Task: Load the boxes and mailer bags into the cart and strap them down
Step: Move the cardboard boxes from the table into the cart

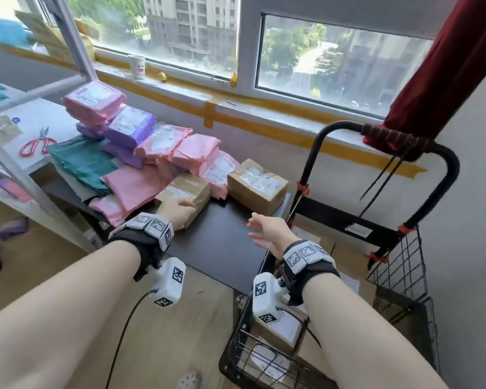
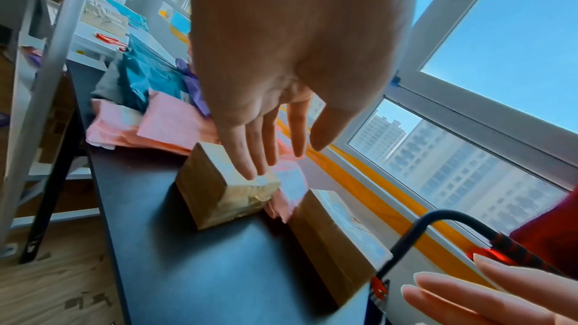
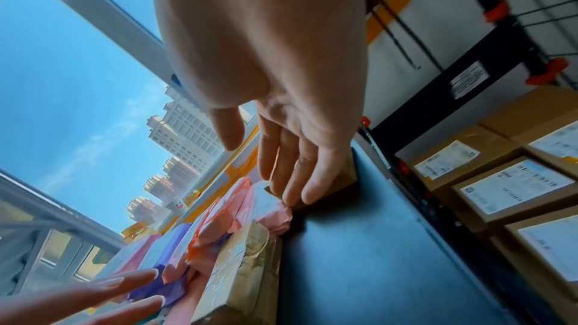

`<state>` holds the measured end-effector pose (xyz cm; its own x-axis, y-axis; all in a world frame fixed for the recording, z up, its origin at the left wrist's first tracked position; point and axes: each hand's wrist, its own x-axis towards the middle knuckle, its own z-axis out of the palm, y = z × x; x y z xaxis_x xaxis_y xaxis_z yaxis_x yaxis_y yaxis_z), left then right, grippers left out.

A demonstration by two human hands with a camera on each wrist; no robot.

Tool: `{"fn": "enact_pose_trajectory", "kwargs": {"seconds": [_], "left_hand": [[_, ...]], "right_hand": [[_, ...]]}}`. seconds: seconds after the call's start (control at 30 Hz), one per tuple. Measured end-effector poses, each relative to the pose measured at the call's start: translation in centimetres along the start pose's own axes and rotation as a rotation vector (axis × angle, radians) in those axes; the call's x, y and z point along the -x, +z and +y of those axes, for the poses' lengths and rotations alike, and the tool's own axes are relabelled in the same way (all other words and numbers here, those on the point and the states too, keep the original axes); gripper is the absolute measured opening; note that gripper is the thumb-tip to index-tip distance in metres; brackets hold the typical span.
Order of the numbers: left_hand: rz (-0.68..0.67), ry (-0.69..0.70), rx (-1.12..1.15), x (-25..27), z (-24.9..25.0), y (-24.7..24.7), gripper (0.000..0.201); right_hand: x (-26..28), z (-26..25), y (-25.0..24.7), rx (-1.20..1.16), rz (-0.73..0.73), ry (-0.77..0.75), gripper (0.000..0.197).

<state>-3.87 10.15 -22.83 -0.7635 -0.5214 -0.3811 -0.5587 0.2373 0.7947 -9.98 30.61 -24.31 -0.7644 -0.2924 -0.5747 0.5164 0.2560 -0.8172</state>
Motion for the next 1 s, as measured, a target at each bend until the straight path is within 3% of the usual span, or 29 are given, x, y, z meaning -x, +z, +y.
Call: {"fn": "enact_pose_trajectory", "kwargs": {"seconds": [0.07, 0.2, 0.3, 0.43, 0.6, 0.7, 0.8, 1.0], "left_hand": [[0.027, -0.012, -0.019, -2.6, -1.2, -2.1, 0.013], [0.053, -0.108, -0.098, -8.2, -3.9, -5.3, 0.038], [0.071, -0.195, -0.072, -11.1, -4.7, -7.0, 0.04], [-0.044, -0.427, 0.14, -13.9, -6.5, -7.9, 0.05], [-0.206, -0.563, 0.352, -16.3, -8.7, -7.5, 0.064], [-0.297, -0.594, 0.464, -16.4, -9.2, -7.3, 0.069], [-0.31, -0.557, 0.501, -16.2, -9.5, -7.0, 0.059], [-0.275, -0.527, 0.376, -14.6, -9.4, -7.1, 0.047]], "right_hand": [[-1.9, -1.1, 2.6, 0.006, -0.008, 0.01, 0.019], [-6.2, -3.6, 7.4, 0.005, 0.012, 0.022, 0.025], [-9.9, -5.1, 10.3, 0.039, 0.039, 0.015, 0.02], [-14.9, -6.6, 13.4, 0.207, 0.071, -0.05, 0.037], [-19.9, -7.0, 15.5, 0.355, 0.109, -0.093, 0.055], [-21.2, -6.3, 16.0, 0.378, 0.138, -0.113, 0.049], [-20.7, -5.6, 16.1, 0.397, 0.104, -0.123, 0.044], [-17.1, -3.2, 14.2, 0.348, 0.131, -0.103, 0.006]]}}
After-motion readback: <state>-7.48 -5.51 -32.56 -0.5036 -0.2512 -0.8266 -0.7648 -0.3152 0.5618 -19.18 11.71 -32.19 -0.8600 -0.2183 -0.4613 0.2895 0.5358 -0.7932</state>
